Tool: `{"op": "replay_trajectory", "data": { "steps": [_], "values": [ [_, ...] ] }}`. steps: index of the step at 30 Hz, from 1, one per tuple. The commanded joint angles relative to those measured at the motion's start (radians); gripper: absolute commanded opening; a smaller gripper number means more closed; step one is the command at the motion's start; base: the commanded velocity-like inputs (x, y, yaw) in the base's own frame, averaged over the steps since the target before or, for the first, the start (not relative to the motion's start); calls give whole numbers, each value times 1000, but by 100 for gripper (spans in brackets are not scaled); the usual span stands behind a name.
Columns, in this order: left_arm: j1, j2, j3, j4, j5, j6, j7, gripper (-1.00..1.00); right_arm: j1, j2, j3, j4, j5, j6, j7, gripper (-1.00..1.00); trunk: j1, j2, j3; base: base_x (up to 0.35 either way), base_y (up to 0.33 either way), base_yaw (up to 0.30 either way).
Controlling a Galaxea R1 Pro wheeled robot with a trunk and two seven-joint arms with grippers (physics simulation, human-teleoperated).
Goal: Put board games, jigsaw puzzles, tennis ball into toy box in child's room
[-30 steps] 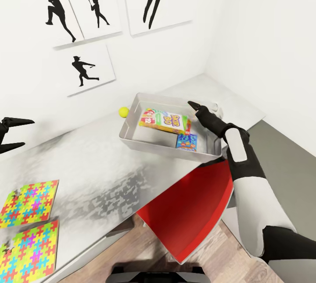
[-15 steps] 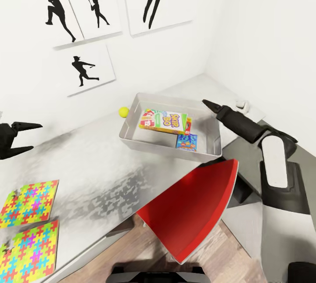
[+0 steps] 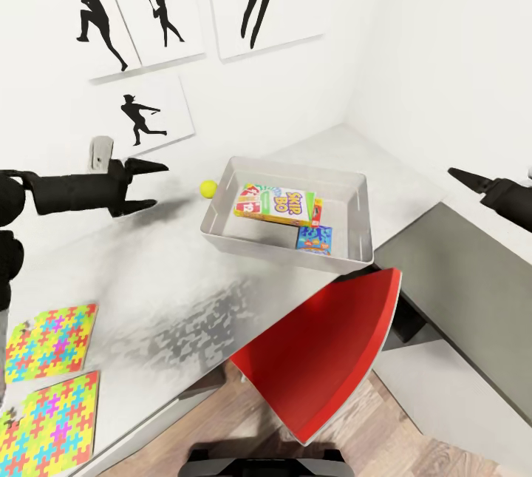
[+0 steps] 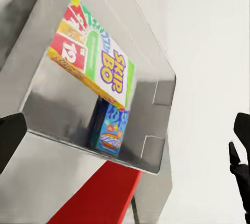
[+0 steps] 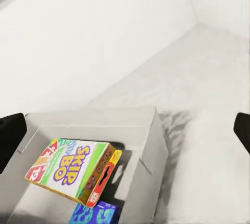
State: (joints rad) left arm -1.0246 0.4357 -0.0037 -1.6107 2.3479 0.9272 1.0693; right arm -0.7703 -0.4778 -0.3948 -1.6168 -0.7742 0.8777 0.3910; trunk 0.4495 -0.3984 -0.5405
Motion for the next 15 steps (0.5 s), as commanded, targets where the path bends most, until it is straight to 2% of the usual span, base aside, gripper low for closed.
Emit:
{"op": "replay_trajectory", "data": {
  "steps": [1,2,3,4,5,7,8,9,10,13,15],
  "values": [
    [-23,-29,-29,0,8,-3,30,100,7,-4,-12,0,3,7,5,100,1,-2,-2,0,0,0],
    [-56,-85,-69,0,8,-12,76,100,27,-9,-37,0,4,9,5,100,1,-2,-2,0,0,0],
    [-125,-279,-126,1,8,-26,225,100,100,-18,-132,0,5,54,7,100,1,-2,-2,0,0,0],
    [-147,-421,-142,0,-36,-29,268,100,140,-38,-166,0,4,154,11,100,1,-2,-2,0,0,0],
    [-143,-496,-196,1,-134,-32,273,100,170,-50,-165,0,5,170,12,100,1,-2,-1,0,0,-119],
    [-146,-540,-254,1,-191,-54,271,100,202,-54,-165,0,6,170,10,100,1,-2,1,0,0,-165],
    [-150,-570,-342,1,-225,-99,269,100,242,-68,-168,0,7,170,8,100,1,-2,3,0,0,-209],
    [-152,-576,-369,1,-229,-108,269,100,253,-79,-168,0,7,170,8,100,1,-2,4,0,0,-213],
    [-153,-582,-393,1,-232,-114,269,100,262,-90,-170,0,7,170,8,100,1,-2,5,0,0,-215],
    [-157,-594,-432,2,-235,-129,268,100,271,-117,-173,0,7,170,10,100,1,-2,9,0,0,-217],
    [-157,-599,-465,2,-235,-179,263,100,274,-137,-174,0,7,170,10,100,1,-2,12,0,0,-219]
  ]
}}
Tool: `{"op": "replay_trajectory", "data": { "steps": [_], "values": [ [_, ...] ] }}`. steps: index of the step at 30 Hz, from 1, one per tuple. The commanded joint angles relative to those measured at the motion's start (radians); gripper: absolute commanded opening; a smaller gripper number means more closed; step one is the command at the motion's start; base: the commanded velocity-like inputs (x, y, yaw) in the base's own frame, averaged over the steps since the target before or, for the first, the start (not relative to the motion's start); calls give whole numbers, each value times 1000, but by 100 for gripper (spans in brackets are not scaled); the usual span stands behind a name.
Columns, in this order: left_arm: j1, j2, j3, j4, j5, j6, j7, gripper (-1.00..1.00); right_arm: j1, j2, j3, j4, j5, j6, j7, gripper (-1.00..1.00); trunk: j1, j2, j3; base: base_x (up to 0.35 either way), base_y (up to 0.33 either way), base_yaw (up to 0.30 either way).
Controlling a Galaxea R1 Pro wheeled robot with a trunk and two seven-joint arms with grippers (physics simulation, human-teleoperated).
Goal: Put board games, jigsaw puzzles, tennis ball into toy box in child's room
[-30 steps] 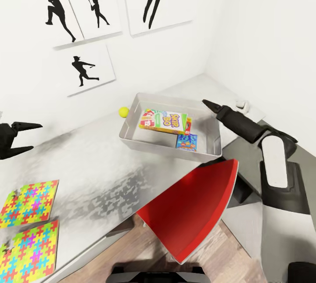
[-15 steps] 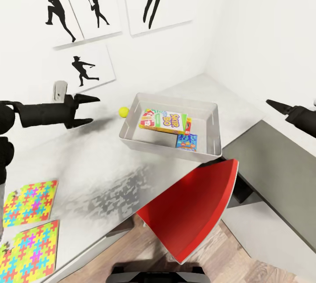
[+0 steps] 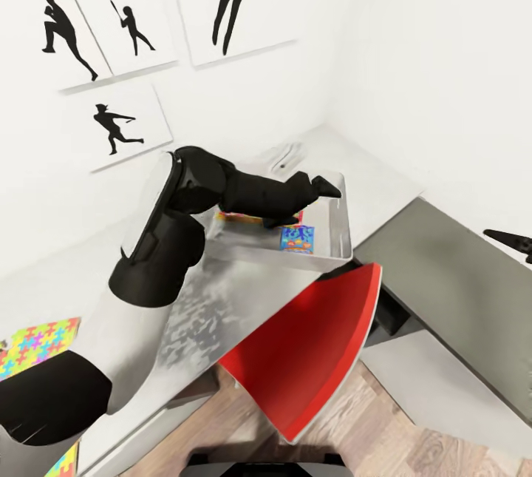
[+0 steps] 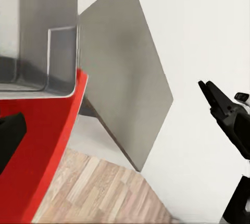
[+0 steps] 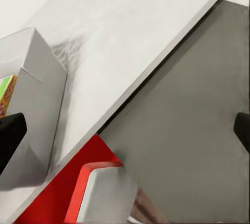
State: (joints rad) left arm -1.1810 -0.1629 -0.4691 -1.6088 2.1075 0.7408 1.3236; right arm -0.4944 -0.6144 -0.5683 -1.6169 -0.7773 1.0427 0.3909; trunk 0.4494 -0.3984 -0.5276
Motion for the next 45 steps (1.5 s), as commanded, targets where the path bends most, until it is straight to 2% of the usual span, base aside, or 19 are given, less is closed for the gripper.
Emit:
{"op": "replay_trajectory", "data": {
  "steps": [1,2,3,4,6,9,14,17,18,20,21,23,24,27,32,35,36,43,45],
  "values": [
    [-1,-1,-17,0,5,-15,4,100,0,-5,-1,0,10,5,10,100,1,-2,0,0,0,-219],
    [-2,-3,-59,0,4,-60,-10,100,1,-12,-2,0,9,5,11,100,1,-2,1,0,0,-219],
    [-3,-4,-80,0,3,-80,-20,100,1,-14,-2,0,9,5,11,100,1,-2,2,0,0,-220],
    [-7,-4,-117,0,3,-110,-47,100,2,-18,-2,0,9,5,11,100,1,-2,4,0,0,-220],
    [-10,-5,-145,0,2,-130,-77,100,3,-20,-2,0,9,5,11,100,1,-2,6,0,0,-220],
    [-17,-7,-206,0,2,-155,-155,100,3,-23,-2,0,9,5,11,100,1,-2,10,0,0,-220],
    [-40,-11,-270,-1,1,-173,-232,100,3,-24,-2,0,10,5,10,100,1,-2,17,0,0,-220],
    [-59,-12,-286,-1,1,-187,-250,100,4,-24,-2,0,10,5,10,100,1,-2,21,0,0,-220],
    [-65,-12,-310,-1,1,-205,-258,100,4,-24,-2,0,10,5,10,100,1,-2,22,0,0,-220],
    [-65,-12,-329,-1,-1,-219,-260,100,4,-24,-2,0,10,5,10,100,1,-2,24,0,0,-220],
    [-64,-12,-362,0,-18,-242,-262,100,4,-23,-2,0,10,5,10,100,1,-2,26,0,0,-220],
    [-61,-12,-398,0,-63,-280,-280,100,5,-21,0,0,10,5,9,100,1,-2,28,0,0,-220],
    [-35,-10,-439,2,-127,-305,-336,100,7,-22,1,0,10,5,7,100,1,-2,30,0,0,-220],
    [-5,-10,-444,3,-161,-307,-346,100,11,-23,0,0,11,5,7,100,1,-2,34,0,0,-220],
    [11,-10,-446,1,-175,-308,-349,100,15,-23,1,0,16,5,6,100,1,-2,40,-64,-81,-220],
    [13,-10,-447,1,-178,-309,-349,100,15,-23,0,0,46,5,6,100,1,-2,44,-172,-195,-220],
    [17,-10,-448,1,-179,-310,-350,100,16,-24,-2,0,115,5,7,100,1,-2,45,-194,-202,-220],
    [47,-10,-448,2,-185,-310,-353,100,16,-23,-2,0,144,5,10,100,1,-2,54,-85,-87,-220],
    [53,-10,-448,2,-208,-310,-355,100,16,-23,-3,0,146,5,10,100,1,-2,57,-16,-17,-220]
  ]
}}
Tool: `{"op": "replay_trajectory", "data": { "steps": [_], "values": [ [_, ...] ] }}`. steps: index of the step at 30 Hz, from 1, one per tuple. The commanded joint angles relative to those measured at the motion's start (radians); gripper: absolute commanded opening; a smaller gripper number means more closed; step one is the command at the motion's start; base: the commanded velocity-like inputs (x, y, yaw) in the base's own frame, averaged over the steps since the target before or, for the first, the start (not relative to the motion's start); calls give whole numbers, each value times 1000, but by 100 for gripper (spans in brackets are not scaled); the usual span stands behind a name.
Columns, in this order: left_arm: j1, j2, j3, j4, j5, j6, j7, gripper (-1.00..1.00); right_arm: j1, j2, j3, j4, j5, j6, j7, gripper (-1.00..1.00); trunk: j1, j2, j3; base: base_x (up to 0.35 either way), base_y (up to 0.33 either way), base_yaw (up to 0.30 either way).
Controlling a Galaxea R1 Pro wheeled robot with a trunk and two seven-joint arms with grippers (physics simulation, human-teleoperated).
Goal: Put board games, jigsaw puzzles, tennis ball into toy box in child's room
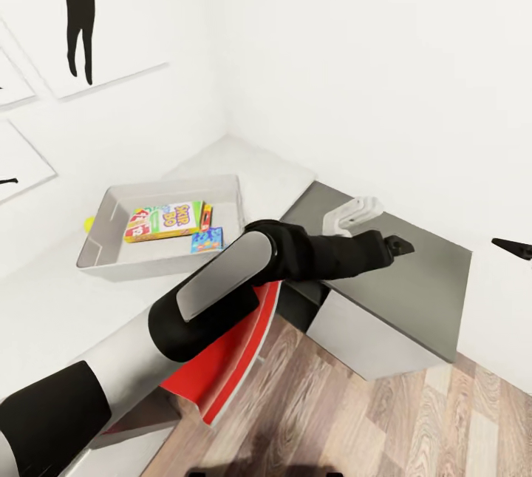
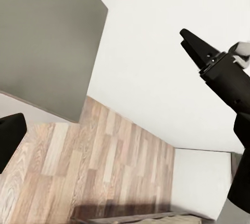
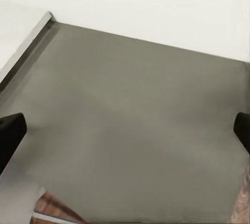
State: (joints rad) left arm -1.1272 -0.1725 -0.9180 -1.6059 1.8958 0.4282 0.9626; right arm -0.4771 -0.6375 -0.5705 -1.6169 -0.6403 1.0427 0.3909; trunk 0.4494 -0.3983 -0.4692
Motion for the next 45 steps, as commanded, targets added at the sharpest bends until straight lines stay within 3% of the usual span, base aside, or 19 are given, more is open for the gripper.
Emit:
{"op": "replay_trajectory", "data": {
  "steps": [1,2,3,5,8,9,12,16,17,18,21,24,29,35,39,41,42,44,45],
  "values": [
    [5,0,0,0,-16,3,4,100,-2,0,-2,0,11,5,11,100,1,-2,0,-9,-10,-220],
    [22,-1,0,-1,-37,3,-7,100,-2,0,-9,0,11,5,11,100,1,-2,1,-5,-5,-220],
    [50,0,1,1,-93,3,-50,100,-2,0,-18,0,12,5,11,100,1,-2,2,-1,-1,-220],
    [54,0,0,1,-105,3,-56,100,-2,0,-19,0,12,5,11,100,1,-2,5,0,0,-220],
    [57,-1,-54,5,-119,2,-57,100,-2,0,-21,0,12,5,11,100,1,-2,9,0,0,-220],
    [70,-1,-84,9,-146,2,-56,100,-2,0,-21,0,12,5,11,100,1,-2,10,0,0,-220],
    [103,0,-103,12,-186,1,-55,100,-2,-1,-22,0,13,5,11,100,1,-2,14,0,0,-220],
    [183,5,-109,14,-229,2,-56,100,-2,-3,-33,0,15,5,11,100,1,-2,19,0,0,-220],
    [253,9,-114,16,-253,3,-56,100,15,-3,-40,0,44,5,9,100,1,-2,20,0,0,-220],
    [265,8,-115,16,-267,3,-56,100,28,-3,-45,0,65,5,9,100,1,-2,22,0,0,-220],
    [280,4,-118,17,-306,3,-58,100,55,-3,-104,0,100,5,10,100,1,-2,26,0,0,-220],
    [284,3,-126,18,-322,4,-58,100,73,-4,-143,0,112,5,10,100,1,-2,30,0,0,-220],
    [288,3,-135,20,-364,6,-54,100,93,-8,-167,0,118,5,13,100,1,-2,36,0,0,-220],
    [296,8,-148,72,-378,4,-60,100,98,-9,-164,1,115,5,13,100,1,-2,44,0,0,-220],
    [338,12,-142,102,-387,2,-62,100,98,-3,-160,2,116,5,11,100,1,-2,49,0,0,-220],
    [351,13,-141,108,-414,2,-62,100,98,-2,-158,3,116,5,10,100,1,-2,52,0,0,-220],
    [386,13,-139,115,-476,0,-63,100,98,3,-152,3,117,5,9,100,1,-2,53,0,0,-220],
    [400,14,-134,122,-489,-4,-63,100,98,6,-132,3,117,5,7,100,1,-2,55,0,0,-220],
    [407,14,-126,131,-497,-11,-66,100,98,7,-95,3,122,5,6,100,1,-2,57,0,0,-220]
  ]
}}
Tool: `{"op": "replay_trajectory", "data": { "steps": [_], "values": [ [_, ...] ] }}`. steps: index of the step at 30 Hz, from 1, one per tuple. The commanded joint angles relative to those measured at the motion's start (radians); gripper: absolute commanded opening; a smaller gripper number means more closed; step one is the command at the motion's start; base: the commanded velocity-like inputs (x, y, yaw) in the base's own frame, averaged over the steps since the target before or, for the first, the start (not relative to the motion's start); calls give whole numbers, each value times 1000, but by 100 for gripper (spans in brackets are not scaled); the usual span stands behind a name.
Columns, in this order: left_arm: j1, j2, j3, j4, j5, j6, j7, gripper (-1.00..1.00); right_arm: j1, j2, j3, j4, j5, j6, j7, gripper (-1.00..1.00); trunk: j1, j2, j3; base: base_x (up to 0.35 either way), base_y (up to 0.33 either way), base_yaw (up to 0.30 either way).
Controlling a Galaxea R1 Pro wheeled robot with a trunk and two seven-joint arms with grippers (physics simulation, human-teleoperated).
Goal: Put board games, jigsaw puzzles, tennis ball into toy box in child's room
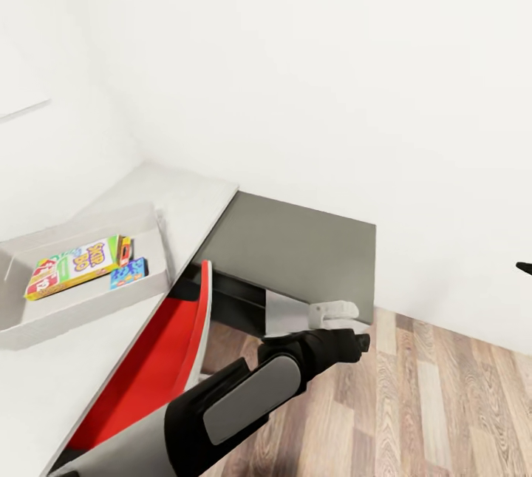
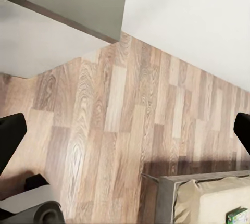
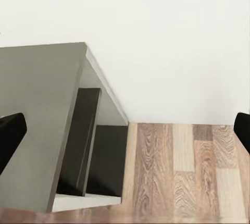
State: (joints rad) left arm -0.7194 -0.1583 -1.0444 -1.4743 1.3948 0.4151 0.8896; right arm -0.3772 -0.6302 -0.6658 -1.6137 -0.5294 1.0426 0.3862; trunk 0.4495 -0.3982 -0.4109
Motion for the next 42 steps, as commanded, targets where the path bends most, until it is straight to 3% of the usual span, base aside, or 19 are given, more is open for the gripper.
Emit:
{"op": "replay_trajectory", "data": {
  "steps": [1,6,16,35,38,42],
  "values": [
    [2,0,3,5,1,-1,0,100,-2,0,24,0,21,5,9,100,1,-2,0,0,0,-220],
    [7,0,9,47,-5,-7,-37,100,-3,5,66,1,90,5,3,100,1,-2,6,0,0,-220],
    [8,0,10,87,-6,-7,-40,100,-3,35,72,2,100,5,2,100,1,-2,19,0,0,-220],
    [9,7,9,104,-6,-38,-77,100,-3,43,74,2,111,5,2,100,1,-2,44,0,-4,-220],
    [9,9,10,117,-7,-41,-79,100,-10,54,75,100,118,5,-50,100,1,-2,48,0,-265,-220],
    [9,8,9,158,-8,-41,-79,100,-14,65,131,160,124,5,-143,100,1,-2,53,0,-292,-218]
  ]
}}
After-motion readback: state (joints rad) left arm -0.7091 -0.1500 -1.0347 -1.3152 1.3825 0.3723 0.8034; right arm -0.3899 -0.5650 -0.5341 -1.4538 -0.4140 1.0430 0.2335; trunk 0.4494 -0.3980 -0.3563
